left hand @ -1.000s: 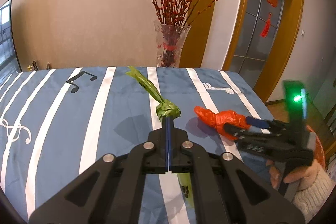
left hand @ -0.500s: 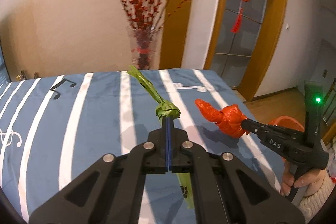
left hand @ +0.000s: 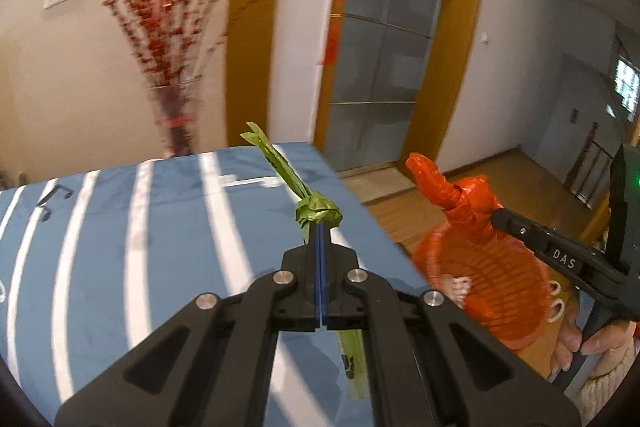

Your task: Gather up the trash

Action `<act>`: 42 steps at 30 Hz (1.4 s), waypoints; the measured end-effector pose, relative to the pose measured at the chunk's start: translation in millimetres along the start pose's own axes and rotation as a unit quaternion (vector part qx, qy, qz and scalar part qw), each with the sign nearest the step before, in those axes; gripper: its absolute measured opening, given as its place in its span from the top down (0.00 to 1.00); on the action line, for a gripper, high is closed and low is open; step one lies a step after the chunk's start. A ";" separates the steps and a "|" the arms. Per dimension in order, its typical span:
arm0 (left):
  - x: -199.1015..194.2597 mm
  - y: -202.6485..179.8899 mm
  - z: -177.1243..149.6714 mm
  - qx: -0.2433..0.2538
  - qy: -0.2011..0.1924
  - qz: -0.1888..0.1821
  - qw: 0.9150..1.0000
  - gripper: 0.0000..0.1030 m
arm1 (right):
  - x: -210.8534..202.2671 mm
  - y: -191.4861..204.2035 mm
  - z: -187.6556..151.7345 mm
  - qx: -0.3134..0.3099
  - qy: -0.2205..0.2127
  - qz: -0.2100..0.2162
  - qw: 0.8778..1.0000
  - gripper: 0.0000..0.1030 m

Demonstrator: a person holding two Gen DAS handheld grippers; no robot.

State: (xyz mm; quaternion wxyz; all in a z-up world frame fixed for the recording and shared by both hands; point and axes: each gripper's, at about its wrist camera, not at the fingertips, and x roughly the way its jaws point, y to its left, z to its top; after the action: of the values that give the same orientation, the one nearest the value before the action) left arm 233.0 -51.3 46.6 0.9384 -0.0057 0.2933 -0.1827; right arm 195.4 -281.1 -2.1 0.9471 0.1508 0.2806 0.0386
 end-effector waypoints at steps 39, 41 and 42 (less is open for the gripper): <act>112.1 -167.6 -40.0 0.024 0.111 -0.106 0.988 0.67 | -66.9 -169.0 -31.0 0.178 -0.040 -0.064 0.981 0.53; 105.8 -159.1 -40.3 0.020 0.109 -0.100 0.989 0.62 | -74.6 -163.9 -32.5 0.168 -0.046 -0.080 0.981 0.42; 102.3 -156.3 -40.3 0.020 0.106 -0.096 0.989 0.59 | -77.0 -161.1 -32.3 0.159 -0.050 -0.086 0.982 0.40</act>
State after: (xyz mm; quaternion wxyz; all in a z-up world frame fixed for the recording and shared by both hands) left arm 235.5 -228.7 -24.5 0.8799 0.0045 0.3854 -0.2779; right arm 111.3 -438.0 -37.4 0.9237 0.2769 0.2470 -0.0954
